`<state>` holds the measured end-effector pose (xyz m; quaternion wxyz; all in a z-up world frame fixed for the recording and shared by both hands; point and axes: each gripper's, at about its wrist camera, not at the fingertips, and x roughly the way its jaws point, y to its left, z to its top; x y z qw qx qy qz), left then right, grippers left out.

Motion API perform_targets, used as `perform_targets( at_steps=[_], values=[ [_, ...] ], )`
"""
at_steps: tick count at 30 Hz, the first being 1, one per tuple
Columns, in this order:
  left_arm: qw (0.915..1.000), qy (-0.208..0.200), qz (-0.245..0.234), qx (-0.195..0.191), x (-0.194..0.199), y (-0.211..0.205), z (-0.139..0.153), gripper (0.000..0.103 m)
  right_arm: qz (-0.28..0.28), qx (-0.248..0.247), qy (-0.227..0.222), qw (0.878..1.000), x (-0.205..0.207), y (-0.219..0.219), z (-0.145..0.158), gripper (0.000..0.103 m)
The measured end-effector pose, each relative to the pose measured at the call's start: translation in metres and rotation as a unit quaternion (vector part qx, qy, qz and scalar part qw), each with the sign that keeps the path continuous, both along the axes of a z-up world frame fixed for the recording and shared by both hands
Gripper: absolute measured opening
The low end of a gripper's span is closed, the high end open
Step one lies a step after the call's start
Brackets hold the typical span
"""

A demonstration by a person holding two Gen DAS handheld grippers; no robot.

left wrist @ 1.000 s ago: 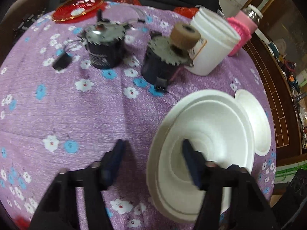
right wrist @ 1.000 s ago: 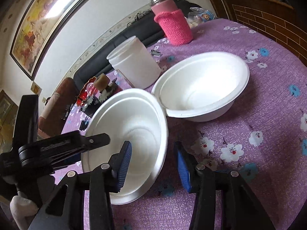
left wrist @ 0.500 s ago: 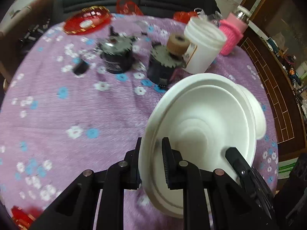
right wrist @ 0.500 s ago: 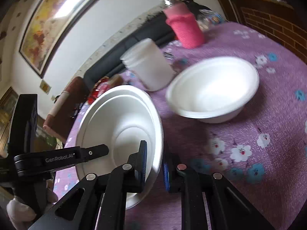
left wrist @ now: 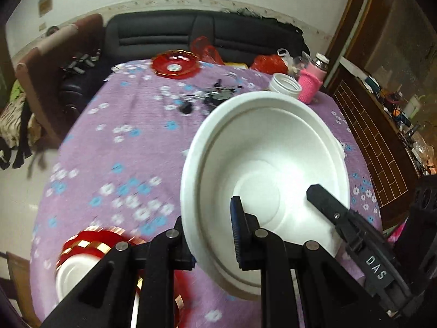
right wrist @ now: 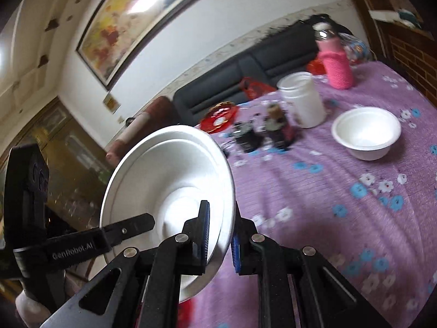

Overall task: Organize plates and bowls
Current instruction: 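Lift the second white bowl with the left tool toward the stack, then lower the second bowl into the first bowl and open the left tool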

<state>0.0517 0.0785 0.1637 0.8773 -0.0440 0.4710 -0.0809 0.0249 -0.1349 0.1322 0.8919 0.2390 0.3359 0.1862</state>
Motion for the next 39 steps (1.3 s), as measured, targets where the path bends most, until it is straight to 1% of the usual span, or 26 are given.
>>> perform_targets(
  at_steps=[2,5,9,11,13,18,21,22,25,27,31,34,35,36,38,39],
  values=[
    [0.9999,-0.005,0.011,-0.001,-0.020,0.020,0.004,0.018,0.015,-0.013,-0.010,1.000,-0.015,0.020,0.010,0.015],
    [0.9996,-0.009,0.027,-0.005,-0.042,0.047,0.005,0.018,0.041,-0.020,-0.013,0.999,-0.032,0.048,0.016,0.015],
    [0.9986,-0.012,0.050,0.006,-0.074,0.085,-0.002,0.018,0.075,-0.035,-0.013,0.996,-0.049,0.090,0.018,0.015],
    [0.9981,-0.007,0.060,0.008,-0.087,0.104,-0.011,0.018,0.091,-0.041,-0.009,0.995,-0.055,0.110,0.014,0.015],
    [0.9974,0.006,0.071,0.005,-0.098,0.124,-0.025,0.018,0.108,-0.050,-0.001,0.993,-0.061,0.132,0.006,0.015],
    [0.9942,0.034,0.101,-0.011,-0.108,0.163,-0.056,0.018,0.138,-0.079,0.022,0.987,-0.067,0.173,-0.014,0.016],
    [0.9930,0.040,0.110,-0.016,-0.112,0.178,-0.068,0.018,0.150,-0.098,0.034,0.983,-0.069,0.193,-0.027,0.015],
    [0.9929,0.036,0.111,-0.019,-0.114,0.181,-0.068,0.018,0.153,-0.103,0.036,0.982,-0.068,0.199,-0.029,0.015],
    [0.9931,0.027,0.114,-0.012,-0.117,0.184,-0.068,0.018,0.156,-0.122,0.034,0.980,-0.069,0.210,-0.033,0.015],
    [0.9932,0.027,0.113,-0.016,-0.121,0.185,-0.069,0.018,0.153,-0.134,0.033,0.978,-0.070,0.215,-0.034,0.015],
    [0.9940,0.023,0.106,-0.013,-0.125,0.184,-0.067,0.022,0.151,-0.153,0.031,0.976,-0.070,0.218,-0.033,0.015],
    [0.9949,0.016,0.098,-0.013,-0.128,0.182,-0.063,0.031,0.150,-0.169,0.032,0.974,-0.067,0.222,-0.034,0.015],
    [0.9953,0.012,0.096,-0.008,-0.129,0.181,-0.061,0.040,0.151,-0.170,0.035,0.973,-0.067,0.223,-0.036,0.014],
    [0.9952,0.007,0.097,-0.002,-0.131,0.181,-0.060,0.052,0.151,-0.172,0.037,0.973,-0.066,0.224,-0.037,0.014],
    [0.9952,-0.003,0.098,-0.003,-0.134,0.185,-0.056,0.060,0.148,-0.179,0.039,0.972,-0.065,0.225,-0.038,0.012],
    [0.9952,-0.002,0.097,-0.011,-0.134,0.188,-0.056,0.060,0.148,-0.180,0.042,0.971,-0.065,0.226,-0.039,0.012]
  ],
)
